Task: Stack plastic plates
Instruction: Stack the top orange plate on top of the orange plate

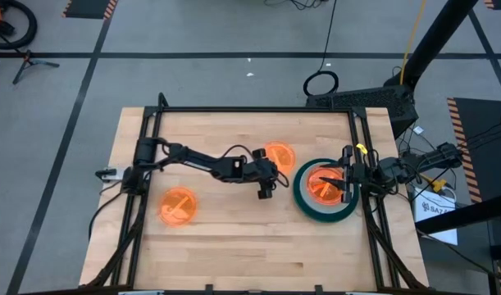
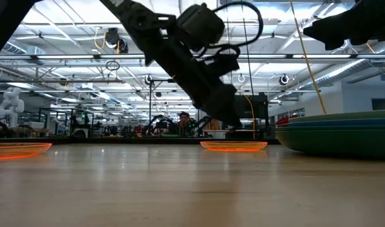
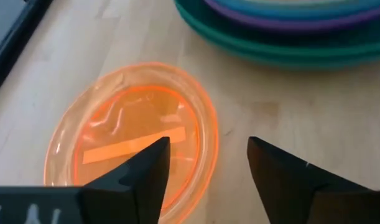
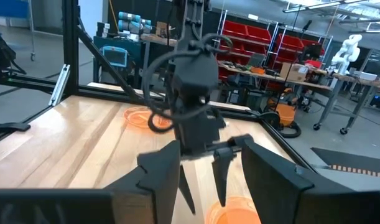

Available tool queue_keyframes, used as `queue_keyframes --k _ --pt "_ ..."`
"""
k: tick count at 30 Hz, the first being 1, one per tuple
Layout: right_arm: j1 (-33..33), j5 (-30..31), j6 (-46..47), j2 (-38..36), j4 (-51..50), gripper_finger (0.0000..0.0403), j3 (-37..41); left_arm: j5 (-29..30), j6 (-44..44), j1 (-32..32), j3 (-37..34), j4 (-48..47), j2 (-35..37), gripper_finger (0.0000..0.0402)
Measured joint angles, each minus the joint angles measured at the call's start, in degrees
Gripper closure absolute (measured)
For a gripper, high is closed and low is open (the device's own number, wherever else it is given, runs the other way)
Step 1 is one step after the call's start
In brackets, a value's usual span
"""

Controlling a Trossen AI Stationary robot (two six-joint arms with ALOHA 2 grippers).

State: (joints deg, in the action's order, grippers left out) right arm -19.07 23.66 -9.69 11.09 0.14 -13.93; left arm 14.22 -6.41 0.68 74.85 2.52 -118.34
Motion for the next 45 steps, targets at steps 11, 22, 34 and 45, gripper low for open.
queue_keyframes --k 11,22,34,45 --pt "0.00 0.04 0.00 0.01 -0.17 0.0239 0.00 -2.53 -0.96 2.32 0.54 0.55 -4.33 0.0179" --pt "0.00 0.15 0.00 0.01 -0.30 0.0239 0.00 -2.86 0.14 3.41 0.70 -0.30 -5.82 0.0179" --pt "0.00 0.19 0.00 0.00 -0.39 0.0239 0.00 -2.71 0.17 3.14 0.72 -0.50 -6.56 0.0218" --pt "0.00 0.21 -0.04 0.01 -0.42 0.0239 0.00 -3.04 -0.13 2.68 0.57 0.12 -6.71 0.0315"
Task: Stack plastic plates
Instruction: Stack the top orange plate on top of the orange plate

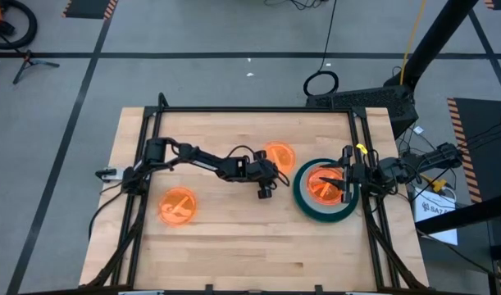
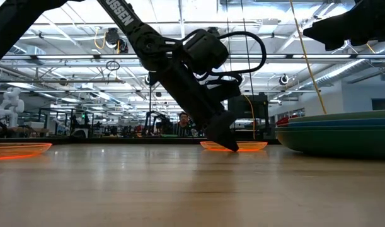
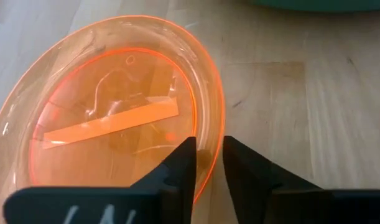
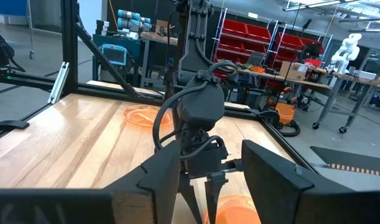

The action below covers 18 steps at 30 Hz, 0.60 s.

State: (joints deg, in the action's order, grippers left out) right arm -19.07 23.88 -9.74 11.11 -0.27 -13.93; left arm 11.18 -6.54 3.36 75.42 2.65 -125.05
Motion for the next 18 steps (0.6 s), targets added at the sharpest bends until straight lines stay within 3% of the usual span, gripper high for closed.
queue_keyframes --k 18 --pt "0.00 0.00 -0.15 -0.01 0.00 0.0239 -0.02 1.91 -0.88 -0.55 -0.09 0.20 0.17 0.0370"
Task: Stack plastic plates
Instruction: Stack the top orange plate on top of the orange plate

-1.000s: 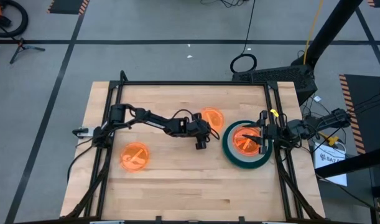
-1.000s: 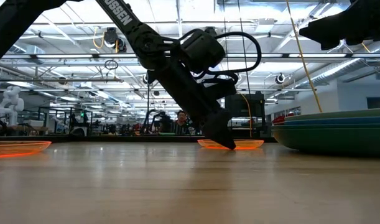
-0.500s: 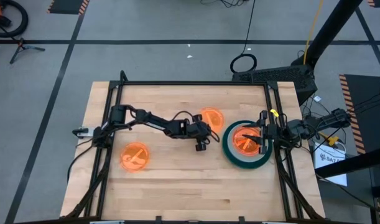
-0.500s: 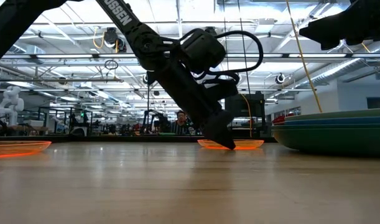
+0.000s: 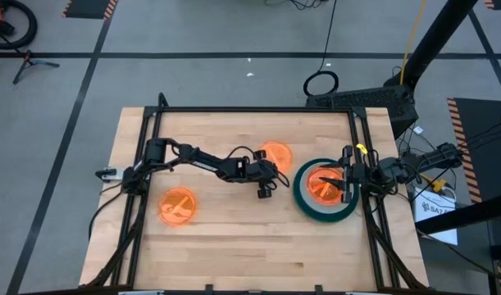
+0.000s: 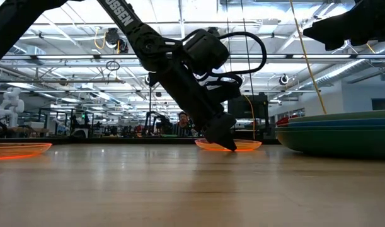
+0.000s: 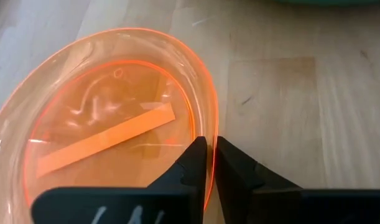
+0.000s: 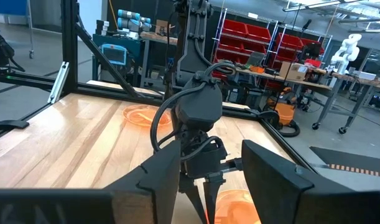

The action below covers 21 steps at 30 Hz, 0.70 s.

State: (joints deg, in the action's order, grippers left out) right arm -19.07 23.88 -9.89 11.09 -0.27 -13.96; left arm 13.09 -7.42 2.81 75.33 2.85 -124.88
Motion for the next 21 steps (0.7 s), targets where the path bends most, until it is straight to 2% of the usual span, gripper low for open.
queue_keyframes --k 8,13,16,21 --pt "-0.01 0.00 0.00 0.00 0.00 0.0239 0.00 1.40 0.02 -0.28 -0.04 -0.27 0.31 0.0371" --pt "0.00 0.00 0.00 0.00 0.00 0.0239 -0.01 5.31 -0.68 -1.70 -0.07 -0.71 0.61 0.0371" --pt "0.00 0.02 0.00 0.00 0.00 0.0239 -0.02 5.62 -1.13 -2.66 -0.13 -1.67 1.27 0.0371" --pt "-0.01 0.28 0.16 0.15 -0.16 0.0239 -0.02 5.50 -1.29 -3.91 -0.07 -4.72 5.06 0.0371"
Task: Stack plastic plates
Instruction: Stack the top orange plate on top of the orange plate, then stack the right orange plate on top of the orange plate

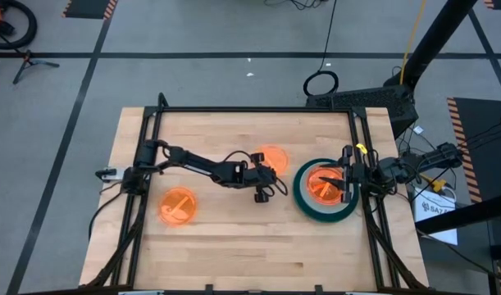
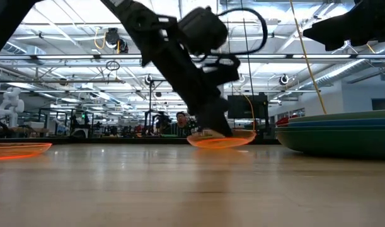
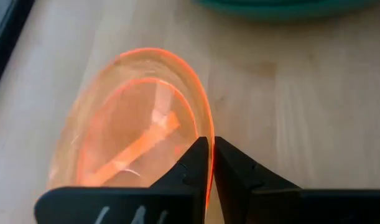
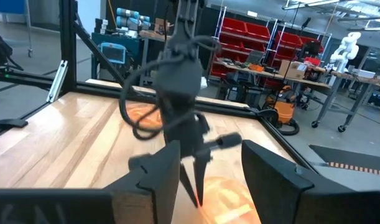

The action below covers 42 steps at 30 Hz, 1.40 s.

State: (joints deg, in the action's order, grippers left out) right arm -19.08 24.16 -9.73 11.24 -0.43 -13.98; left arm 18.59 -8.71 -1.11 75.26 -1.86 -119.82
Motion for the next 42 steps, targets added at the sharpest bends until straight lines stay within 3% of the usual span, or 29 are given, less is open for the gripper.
queue_keyframes --k 11,18,42 --pt "0.01 2.84 2.79 2.56 1.51 0.0239 -0.02 0.02 -2.08 -3.93 0.07 -4.92 8.87 0.0371" --pt "-0.01 2.82 3.16 8.54 3.69 0.0239 -1.98 0.04 -2.12 -6.86 0.07 -9.68 13.14 0.0371" --pt "0.01 3.54 9.73 46.06 4.73 0.0239 -21.92 1.53 -1.20 -11.80 0.09 -23.82 14.96 0.0371"
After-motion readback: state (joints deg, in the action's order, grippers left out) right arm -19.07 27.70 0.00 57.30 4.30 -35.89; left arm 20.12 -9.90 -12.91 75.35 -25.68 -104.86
